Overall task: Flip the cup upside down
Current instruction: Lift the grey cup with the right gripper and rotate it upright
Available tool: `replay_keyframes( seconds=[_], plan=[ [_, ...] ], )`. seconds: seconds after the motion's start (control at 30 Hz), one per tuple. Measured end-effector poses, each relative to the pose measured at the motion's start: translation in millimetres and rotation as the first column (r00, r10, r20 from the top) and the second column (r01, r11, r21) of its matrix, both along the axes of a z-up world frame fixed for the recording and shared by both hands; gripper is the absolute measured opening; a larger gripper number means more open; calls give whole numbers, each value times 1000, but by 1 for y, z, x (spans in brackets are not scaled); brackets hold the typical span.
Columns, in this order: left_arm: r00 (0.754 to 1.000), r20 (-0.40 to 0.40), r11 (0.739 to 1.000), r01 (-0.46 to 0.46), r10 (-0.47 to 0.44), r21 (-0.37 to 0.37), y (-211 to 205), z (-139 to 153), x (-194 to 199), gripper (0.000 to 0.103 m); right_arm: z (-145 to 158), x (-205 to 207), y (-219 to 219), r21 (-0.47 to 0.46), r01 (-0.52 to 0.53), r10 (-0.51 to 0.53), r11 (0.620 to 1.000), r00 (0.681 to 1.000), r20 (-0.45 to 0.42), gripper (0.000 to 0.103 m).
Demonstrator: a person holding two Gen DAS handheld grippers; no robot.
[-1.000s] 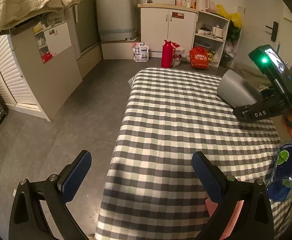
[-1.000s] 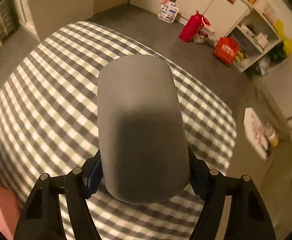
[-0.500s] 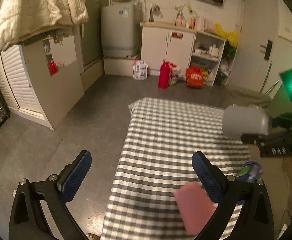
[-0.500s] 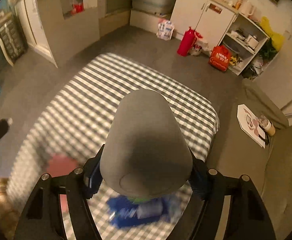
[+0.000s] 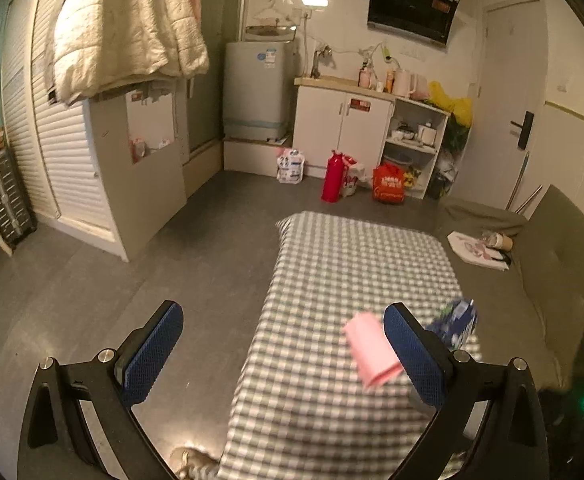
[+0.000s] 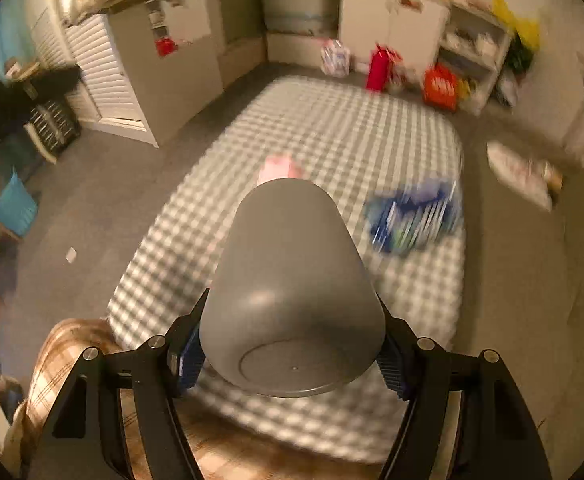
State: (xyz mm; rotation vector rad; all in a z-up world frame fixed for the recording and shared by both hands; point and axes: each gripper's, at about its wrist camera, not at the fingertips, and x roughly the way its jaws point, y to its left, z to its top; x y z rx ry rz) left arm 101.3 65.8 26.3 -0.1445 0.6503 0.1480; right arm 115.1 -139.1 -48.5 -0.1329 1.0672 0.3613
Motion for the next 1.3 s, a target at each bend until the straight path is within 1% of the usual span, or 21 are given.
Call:
replay_keyframes(
  seconds=[0.07,0.2,0.27,0.33,0.43,0.6,0.73,0.8,0.97,1.03,1.1,1.13,1.17,1.23,1.3],
  plan=[
    [1000,-17,1000,-5,5,4,3,-9,-9,103,-27,-15,0,34,42,-41,999,999,-32,71],
    [999,-50,1000,3,-2,29,7,-34,-25,103,-61,-28,-5,66,131,-126,989,990,-70,71],
    [998,-63,999,4,-2,43,7,-44,-29,103,-66,-34,-7,69,140,-136,988,988,-67,71],
    [996,-84,999,10,-7,34,8,-55,-30,103,-71,-41,-2,43,127,-125,991,991,-48,71],
    [994,-110,1000,13,-11,18,8,-66,-25,103,-81,-47,2,33,115,-113,993,991,-67,70],
    [991,-130,999,19,-15,25,5,-78,-19,103,-100,-45,7,33,119,-115,992,988,-101,70],
    [990,-139,1000,14,-11,17,9,-86,-16,103,-104,-28,15,50,138,-132,989,986,-98,70],
    [990,-143,1000,8,-6,13,11,-88,-15,103,-104,-16,19,54,146,-141,988,987,-81,70],
    [991,-135,999,0,7,52,12,-86,-18,103,-103,0,27,58,148,-145,987,988,-48,70],
    [991,-132,999,-3,9,49,11,-85,-18,103,-102,0,27,69,141,-139,988,990,-39,71],
    [992,-129,999,-1,6,40,8,-83,-18,103,-98,-4,23,114,128,-125,985,992,-34,83],
    [992,-125,999,4,1,39,5,-82,-19,103,-96,-9,19,123,125,-123,984,992,-25,91],
    [993,-119,999,6,-1,43,2,-80,-20,103,-93,-13,16,124,127,-126,984,992,-15,94],
    [994,-106,999,3,2,52,-6,-77,-23,103,-86,-23,9,112,134,-133,985,991,-10,94],
    [996,-94,999,-4,9,45,-13,-73,-26,103,-79,-35,0,117,128,-128,985,992,-12,94]
  ],
)
